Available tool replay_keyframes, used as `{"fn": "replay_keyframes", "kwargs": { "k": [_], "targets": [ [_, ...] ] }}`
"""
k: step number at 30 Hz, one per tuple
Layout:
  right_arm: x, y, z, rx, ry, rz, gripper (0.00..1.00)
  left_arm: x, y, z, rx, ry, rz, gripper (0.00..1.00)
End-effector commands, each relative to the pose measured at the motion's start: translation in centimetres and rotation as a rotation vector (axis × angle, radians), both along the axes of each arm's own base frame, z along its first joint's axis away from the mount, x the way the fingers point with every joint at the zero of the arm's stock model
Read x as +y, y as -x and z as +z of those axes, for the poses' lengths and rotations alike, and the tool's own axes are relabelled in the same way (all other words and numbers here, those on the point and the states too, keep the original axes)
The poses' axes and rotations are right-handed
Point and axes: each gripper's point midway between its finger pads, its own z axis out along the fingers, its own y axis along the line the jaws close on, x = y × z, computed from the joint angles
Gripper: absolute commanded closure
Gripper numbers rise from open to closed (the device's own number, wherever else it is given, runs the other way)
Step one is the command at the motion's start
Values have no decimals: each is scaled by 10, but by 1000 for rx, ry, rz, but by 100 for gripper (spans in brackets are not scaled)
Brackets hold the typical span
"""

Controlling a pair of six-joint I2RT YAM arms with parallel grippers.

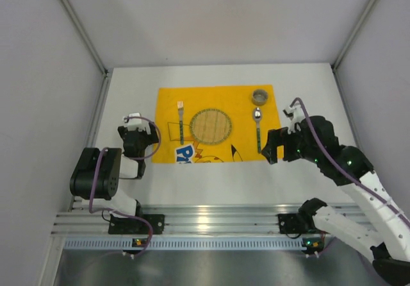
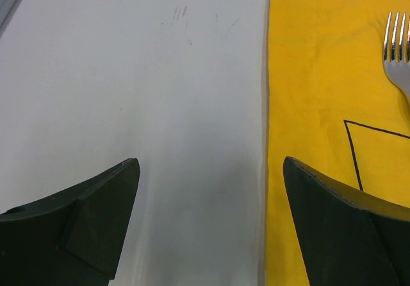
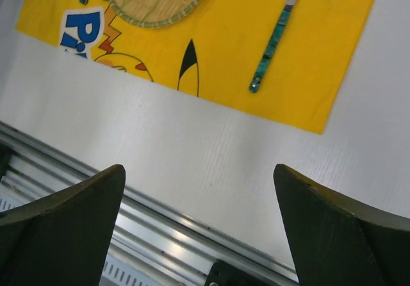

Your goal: Set the dinner table for one person

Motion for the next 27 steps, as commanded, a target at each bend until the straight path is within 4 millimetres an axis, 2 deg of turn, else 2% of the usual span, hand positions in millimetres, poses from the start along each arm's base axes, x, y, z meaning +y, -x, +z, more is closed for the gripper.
{"fn": "replay_keyframes", "kwargs": {
  "k": [1, 2, 3, 4, 5, 6, 7, 10, 13, 16, 17, 18, 19, 20, 24, 27],
  "targets": [
    [32, 3, 32, -88, -25, 39, 0, -2, -13, 28, -102, -3, -13, 1],
    [47, 3, 24, -64, 6, 67, 0, -2, -14, 29, -106, -3, -11, 1],
    [78, 28, 24, -71, 23, 198, 0, -2, -13, 28, -104, -3, -13, 1],
    [86, 20, 30, -131, 93, 149, 0, -2, -13, 28, -104, -3, -11, 1],
    [93, 29, 31, -167, 152, 163, 0, -2, -14, 29, -106, -1, -11, 1],
    [112, 52, 36, -216, 179, 247, 0, -2, -13, 28, -104, -3, -13, 1],
    [117, 48, 45, -261, 207, 190, 0, -2, -13, 29, -105, -4, -11, 1],
    [113, 50, 46, -244, 240, 140, 0, -2, -13, 28, -102, -3, -11, 1],
    [95, 44, 61, -273, 251, 69, 0, -2, -14, 28, -104, -3, -13, 1],
    [75, 41, 80, -319, 156, 15, 0, -2, -13, 28, -102, -3, -13, 1],
    [62, 40, 92, -347, 87, -9, 0, -2, -13, 28, -102, -3, -13, 1],
    [66, 38, 105, -378, -1, -18, 0, -2, -13, 28, -102, -3, -13, 1],
    [57, 37, 106, -415, -9, -2, 0, -2, -13, 28, -102, -3, -11, 1],
    [61, 36, 116, -440, -66, -5, 0, -2, -13, 29, -106, -1, -12, 1],
    [58, 32, 132, -488, -58, -13, 0, -2, -13, 28, -104, -3, -11, 1],
    [70, 34, 142, -491, -41, 36, 0, -2, -13, 28, -102, -3, -11, 1]
  ]
}}
